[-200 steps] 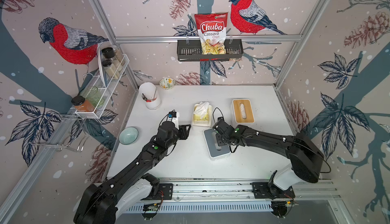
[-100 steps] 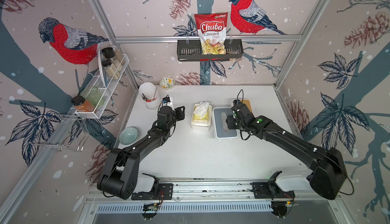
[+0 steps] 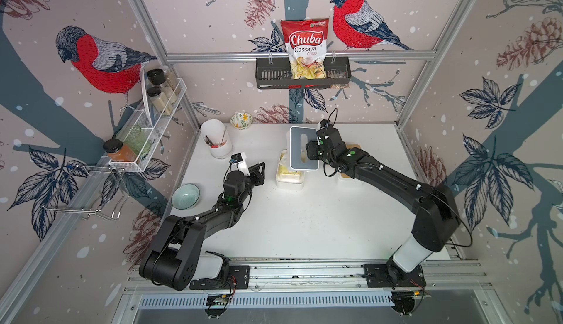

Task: Put the tissue paper into the tissue box
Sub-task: Move the tissue box to the center of the board.

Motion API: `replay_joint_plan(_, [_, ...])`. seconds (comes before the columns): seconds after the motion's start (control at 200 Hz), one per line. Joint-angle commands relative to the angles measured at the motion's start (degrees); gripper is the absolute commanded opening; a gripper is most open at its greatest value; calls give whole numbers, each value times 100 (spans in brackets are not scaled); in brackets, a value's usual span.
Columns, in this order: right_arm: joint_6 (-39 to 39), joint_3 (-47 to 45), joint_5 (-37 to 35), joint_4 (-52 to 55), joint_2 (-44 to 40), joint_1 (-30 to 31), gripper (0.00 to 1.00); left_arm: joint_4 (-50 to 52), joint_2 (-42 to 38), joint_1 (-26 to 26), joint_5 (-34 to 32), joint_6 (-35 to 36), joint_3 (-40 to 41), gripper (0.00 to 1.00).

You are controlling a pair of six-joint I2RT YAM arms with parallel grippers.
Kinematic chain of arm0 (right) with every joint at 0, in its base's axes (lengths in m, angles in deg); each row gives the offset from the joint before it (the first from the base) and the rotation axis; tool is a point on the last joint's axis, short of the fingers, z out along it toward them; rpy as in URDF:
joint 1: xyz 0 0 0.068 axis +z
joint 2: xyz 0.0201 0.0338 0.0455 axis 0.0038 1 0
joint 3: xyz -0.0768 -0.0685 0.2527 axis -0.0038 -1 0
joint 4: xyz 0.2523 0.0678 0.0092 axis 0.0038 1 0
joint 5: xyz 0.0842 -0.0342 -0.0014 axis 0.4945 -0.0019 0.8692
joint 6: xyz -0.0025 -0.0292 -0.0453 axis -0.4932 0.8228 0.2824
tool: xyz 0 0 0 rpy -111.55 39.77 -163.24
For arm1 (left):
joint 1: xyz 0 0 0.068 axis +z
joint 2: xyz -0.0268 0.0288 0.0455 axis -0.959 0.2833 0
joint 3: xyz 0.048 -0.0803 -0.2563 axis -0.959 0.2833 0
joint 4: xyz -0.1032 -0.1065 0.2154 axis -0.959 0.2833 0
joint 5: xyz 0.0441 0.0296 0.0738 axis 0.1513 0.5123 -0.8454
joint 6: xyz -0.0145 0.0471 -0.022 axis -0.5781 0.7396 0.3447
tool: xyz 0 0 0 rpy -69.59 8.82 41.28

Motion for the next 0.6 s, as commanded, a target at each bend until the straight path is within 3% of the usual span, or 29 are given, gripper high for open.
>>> replay_joint_plan(0.0, [-180, 115, -188, -610, 193, 47, 32, -374, 86, 8, 16, 100, -4, 33])
replay_joint_plan(0.595, [-119, 174, -238, -836, 1024, 288, 31, -364, 216, 13, -31, 119, -65, 32])
